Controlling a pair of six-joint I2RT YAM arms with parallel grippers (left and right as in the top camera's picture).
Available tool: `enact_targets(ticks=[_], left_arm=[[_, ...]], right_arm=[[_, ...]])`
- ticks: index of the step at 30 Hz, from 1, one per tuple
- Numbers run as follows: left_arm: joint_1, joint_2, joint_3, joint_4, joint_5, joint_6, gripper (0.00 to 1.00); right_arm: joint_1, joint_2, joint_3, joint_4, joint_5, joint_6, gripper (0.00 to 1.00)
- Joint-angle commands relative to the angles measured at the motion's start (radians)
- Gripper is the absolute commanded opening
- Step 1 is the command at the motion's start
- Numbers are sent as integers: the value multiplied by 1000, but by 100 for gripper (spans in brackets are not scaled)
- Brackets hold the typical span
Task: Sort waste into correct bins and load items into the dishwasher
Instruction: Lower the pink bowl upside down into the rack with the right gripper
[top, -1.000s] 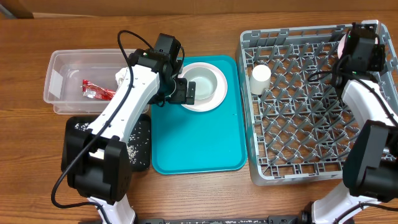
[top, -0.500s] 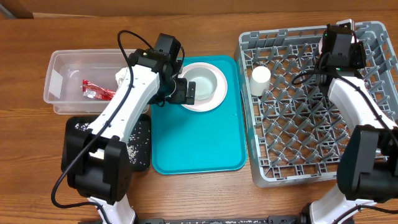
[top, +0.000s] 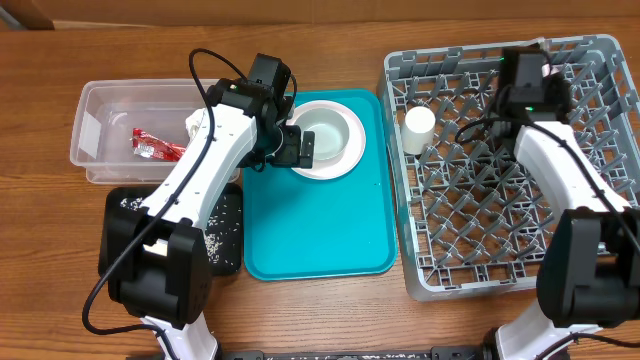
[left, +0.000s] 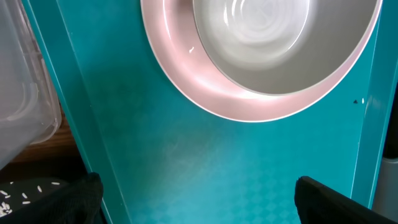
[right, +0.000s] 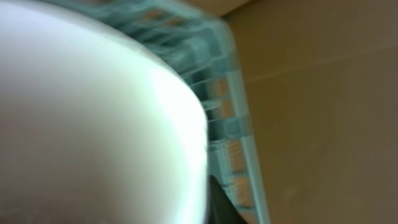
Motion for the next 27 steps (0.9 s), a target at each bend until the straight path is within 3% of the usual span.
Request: enact_targets(ticks=[1, 7, 9, 11, 18, 27], left_arm=[[-6, -10, 20, 0, -13, 12, 100], [-6, -10, 20, 1, -14, 11, 100], [-6, -10, 20, 0, -13, 11, 100], [-6, -10, 20, 0, -13, 12, 100], [-6, -10, 20, 0, -14, 12, 100], [-8, -10, 20, 0, -14, 11, 100]], right_arm=[[28, 37, -28, -55, -86, -18, 30], [54, 37, -28, -118, -85, -17, 31], [60, 37, -28, -134, -70, -15, 41], [62, 37, -28, -135, -26, -14, 57], [61, 35, -28, -137, 124, -19, 75], [58, -19, -28, -162, 142, -52, 80]])
